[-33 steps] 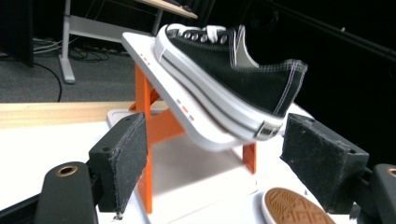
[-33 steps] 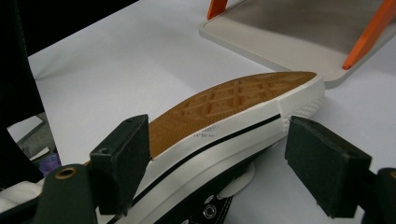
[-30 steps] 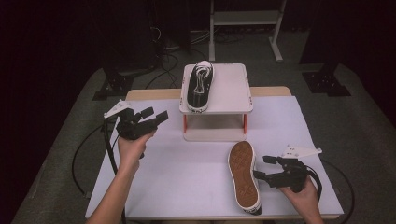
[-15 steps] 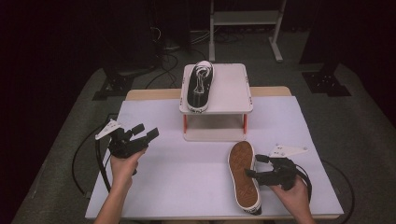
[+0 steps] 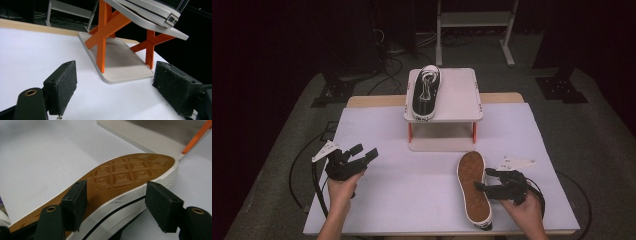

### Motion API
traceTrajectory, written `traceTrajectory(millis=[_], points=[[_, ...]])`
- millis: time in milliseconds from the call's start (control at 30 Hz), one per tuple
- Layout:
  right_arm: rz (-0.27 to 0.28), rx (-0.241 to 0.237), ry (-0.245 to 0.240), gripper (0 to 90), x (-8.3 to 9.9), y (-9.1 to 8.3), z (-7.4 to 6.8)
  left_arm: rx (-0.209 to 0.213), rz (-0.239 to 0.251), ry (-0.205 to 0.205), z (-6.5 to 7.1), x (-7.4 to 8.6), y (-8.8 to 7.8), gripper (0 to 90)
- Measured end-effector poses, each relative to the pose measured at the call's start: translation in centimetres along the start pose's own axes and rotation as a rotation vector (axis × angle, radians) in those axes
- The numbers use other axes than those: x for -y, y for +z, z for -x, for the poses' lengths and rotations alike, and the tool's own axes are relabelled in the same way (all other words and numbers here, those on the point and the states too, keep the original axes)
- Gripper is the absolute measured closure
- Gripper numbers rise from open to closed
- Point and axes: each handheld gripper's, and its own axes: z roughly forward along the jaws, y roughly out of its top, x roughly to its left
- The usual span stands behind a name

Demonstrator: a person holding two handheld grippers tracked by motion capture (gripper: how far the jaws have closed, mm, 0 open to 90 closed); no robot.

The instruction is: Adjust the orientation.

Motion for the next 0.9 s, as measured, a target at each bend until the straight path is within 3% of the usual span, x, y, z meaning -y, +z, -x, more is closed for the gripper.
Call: traceTrajectory(millis=[233, 500, 700, 900], points=[[0.014, 0.04, -0.007, 34.9, 0.6, -1.0, 0.5, -0.003, -0.005, -0.011, 0.0, 0.9, -0.2, 17.7], [0.015, 0.039, 0.009, 41.1, 1.2, -2.0, 1.4, 0.002, -0.004, 0.002, 0.3, 0.9, -0.1, 17.7], [0.008, 0.025, 0.053, 48.8, 2.1, -3.1, 2.6, 0.004, -0.012, 0.007, 0.6, 1.3, 0.2, 17.7], [0.004, 0.044, 0.099, 48.5, 3.4, -4.0, 4.0, 0.008, -0.023, 0.002, 0.6, 1.7, 0.6, 17.7]])
